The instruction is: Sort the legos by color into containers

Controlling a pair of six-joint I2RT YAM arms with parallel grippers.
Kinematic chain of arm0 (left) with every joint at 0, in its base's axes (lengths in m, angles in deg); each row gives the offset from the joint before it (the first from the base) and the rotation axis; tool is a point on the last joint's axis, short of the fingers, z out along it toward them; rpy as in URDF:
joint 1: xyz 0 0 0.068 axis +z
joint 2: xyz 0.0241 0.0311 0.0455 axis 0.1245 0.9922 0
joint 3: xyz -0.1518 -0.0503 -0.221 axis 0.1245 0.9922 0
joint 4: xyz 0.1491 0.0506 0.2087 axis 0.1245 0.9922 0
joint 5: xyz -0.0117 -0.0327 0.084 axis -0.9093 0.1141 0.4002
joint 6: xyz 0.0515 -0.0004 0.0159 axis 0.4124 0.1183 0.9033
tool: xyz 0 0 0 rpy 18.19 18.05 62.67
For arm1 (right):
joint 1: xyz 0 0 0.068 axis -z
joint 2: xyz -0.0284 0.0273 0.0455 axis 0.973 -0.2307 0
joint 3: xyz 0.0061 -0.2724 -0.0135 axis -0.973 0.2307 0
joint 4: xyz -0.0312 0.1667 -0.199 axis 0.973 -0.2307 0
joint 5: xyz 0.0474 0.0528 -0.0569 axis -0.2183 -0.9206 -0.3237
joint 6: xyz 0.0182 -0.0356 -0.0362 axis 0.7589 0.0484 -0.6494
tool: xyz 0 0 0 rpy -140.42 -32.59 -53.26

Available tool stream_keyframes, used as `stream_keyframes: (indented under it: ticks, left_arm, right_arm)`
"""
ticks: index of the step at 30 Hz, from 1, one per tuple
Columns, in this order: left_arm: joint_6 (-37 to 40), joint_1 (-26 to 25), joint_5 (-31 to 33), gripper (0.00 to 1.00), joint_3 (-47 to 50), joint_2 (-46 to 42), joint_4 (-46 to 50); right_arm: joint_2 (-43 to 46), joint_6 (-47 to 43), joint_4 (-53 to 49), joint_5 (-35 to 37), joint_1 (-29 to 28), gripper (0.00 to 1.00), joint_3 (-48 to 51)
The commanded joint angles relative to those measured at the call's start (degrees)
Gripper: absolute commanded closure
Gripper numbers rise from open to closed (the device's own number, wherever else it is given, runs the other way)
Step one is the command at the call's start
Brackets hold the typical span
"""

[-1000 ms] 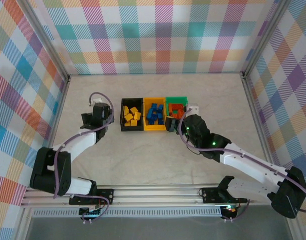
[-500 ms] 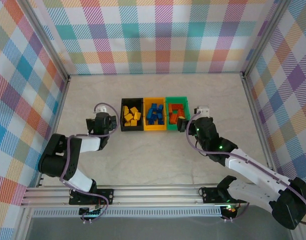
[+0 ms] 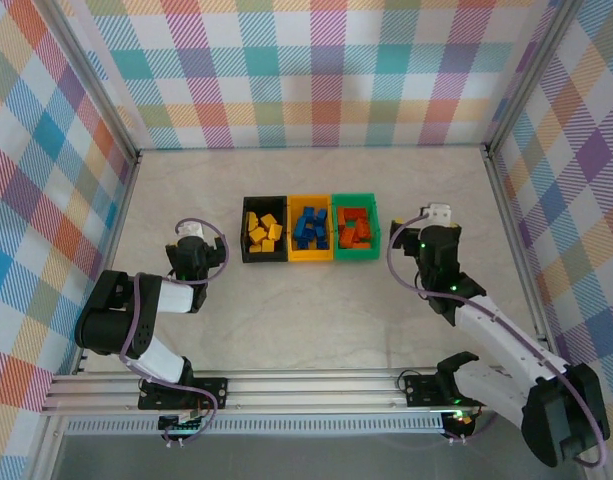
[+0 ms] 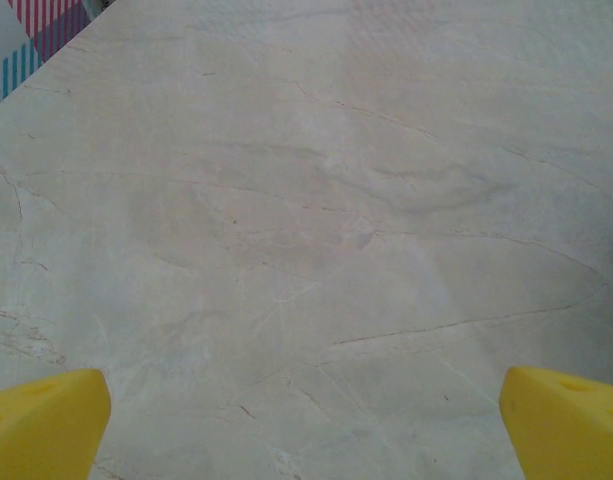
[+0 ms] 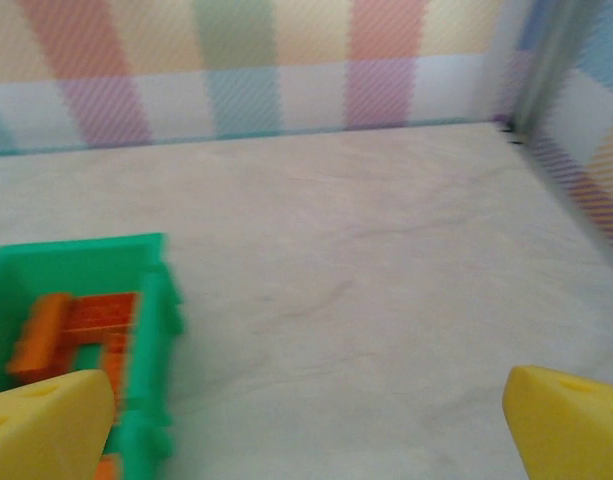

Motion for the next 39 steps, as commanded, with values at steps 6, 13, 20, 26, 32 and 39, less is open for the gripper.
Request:
stream_keyframes:
  ticks: [6,13,20,26,32,39]
  left_arm:
    - [-0.8,0.4,-1.0,0.0,-0.7,-0.4,-1.8]
    - [-0.9,0.3,-1.0,0.0,-0.7,-0.3,-1.8]
    - [-0.8,0.4,-0.9,0.0,-0.8,-0.4,-1.8]
    - [-0.9,0.4,-1.0,0.0,-0.7,-0.4,-1.8]
    - [-0.9,0.3,-1.0,0.0,-0.7,-0.3,-1.8]
    - [-0.8,0.4,-1.0,0.0,-0.7,-0.3,-1.7]
  right_arm:
    - [-11.2,-6.6,27.0,-5.3,10.6,0.0,10.5]
    - [-25.8,-4.4,36.3,-12.9,14.9,0.0,8.2]
    - [-29.7,-4.4,31.4,-22.4,17.9,0.0,3.7]
    - [-31.5,-3.9,37.5,-27.4,20.1,0.0,6.7]
    - [-31.7,-3.9,39.2,-27.3,20.0,0.0,6.9]
    - [-31.4,-4.1,38.8,-27.3,20.0,0.0,7.0]
